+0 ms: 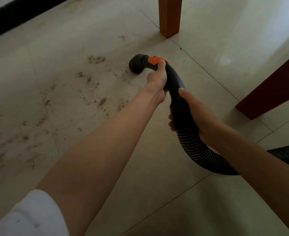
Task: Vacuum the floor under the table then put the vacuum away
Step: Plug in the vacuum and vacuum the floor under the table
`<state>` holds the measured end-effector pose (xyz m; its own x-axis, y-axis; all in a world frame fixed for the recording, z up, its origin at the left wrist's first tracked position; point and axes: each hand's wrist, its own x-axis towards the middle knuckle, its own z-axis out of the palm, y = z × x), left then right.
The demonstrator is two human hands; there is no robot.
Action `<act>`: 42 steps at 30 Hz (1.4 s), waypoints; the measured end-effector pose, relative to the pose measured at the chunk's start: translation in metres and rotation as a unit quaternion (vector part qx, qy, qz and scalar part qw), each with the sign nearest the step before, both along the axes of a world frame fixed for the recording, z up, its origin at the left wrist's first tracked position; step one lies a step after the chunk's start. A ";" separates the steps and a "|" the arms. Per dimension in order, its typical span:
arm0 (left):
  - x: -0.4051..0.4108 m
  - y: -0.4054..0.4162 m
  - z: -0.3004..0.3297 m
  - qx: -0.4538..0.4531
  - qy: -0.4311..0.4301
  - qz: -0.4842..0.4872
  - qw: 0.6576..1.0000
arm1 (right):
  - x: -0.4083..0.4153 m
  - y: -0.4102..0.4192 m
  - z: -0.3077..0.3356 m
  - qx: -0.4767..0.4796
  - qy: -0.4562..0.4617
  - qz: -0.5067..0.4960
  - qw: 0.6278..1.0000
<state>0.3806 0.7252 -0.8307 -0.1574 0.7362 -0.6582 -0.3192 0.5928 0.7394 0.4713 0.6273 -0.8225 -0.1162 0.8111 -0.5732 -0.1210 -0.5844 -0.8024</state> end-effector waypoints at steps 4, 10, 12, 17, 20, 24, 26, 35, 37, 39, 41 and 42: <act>-0.008 0.013 0.000 0.005 0.001 0.012 1.000 | -0.007 0.018 -0.005 0.006 -0.010 0.007 1.000; -0.012 0.013 -0.005 0.027 -0.010 0.006 1.000 | -0.008 0.020 -0.010 0.012 -0.025 0.012 1.000; -0.010 0.009 -0.006 0.025 -0.006 -0.002 1.000 | -0.004 0.014 -0.009 0.012 -0.024 0.010 1.000; 0.002 -0.004 -0.005 0.020 0.005 -0.026 0.999 | 0.006 -0.006 -0.004 0.008 -0.012 0.007 1.000; 0.008 -0.017 -0.005 0.011 0.011 -0.025 1.000 | 0.010 -0.022 -0.001 -0.003 -0.015 -0.005 1.000; 0.009 -0.041 -0.005 -0.014 -0.016 -0.033 0.999 | 0.018 -0.048 -0.003 -0.012 -0.010 0.002 1.000; 0.008 -0.052 -0.005 -0.020 -0.013 -0.047 0.999 | 0.020 -0.061 -0.002 -0.011 -0.011 0.001 1.000; 0.009 -0.077 -0.003 -0.025 0.004 -0.040 0.999 | 0.021 -0.084 0.003 0.000 -0.023 0.005 1.000; 0.009 -0.079 -0.005 -0.024 0.013 -0.028 0.999 | 0.020 -0.087 0.004 0.002 -0.023 0.005 1.000; 0.009 -0.080 -0.007 -0.021 0.020 -0.015 0.999 | 0.019 -0.087 0.005 0.001 -0.019 0.006 1.000; 0.008 -0.078 -0.009 -0.014 0.025 -0.004 1.000 | 0.018 -0.086 0.005 0.000 -0.015 0.008 1.000; 0.008 -0.078 -0.010 -0.012 0.026 0.000 1.000 | 0.018 -0.085 0.005 0.000 -0.014 0.008 1.000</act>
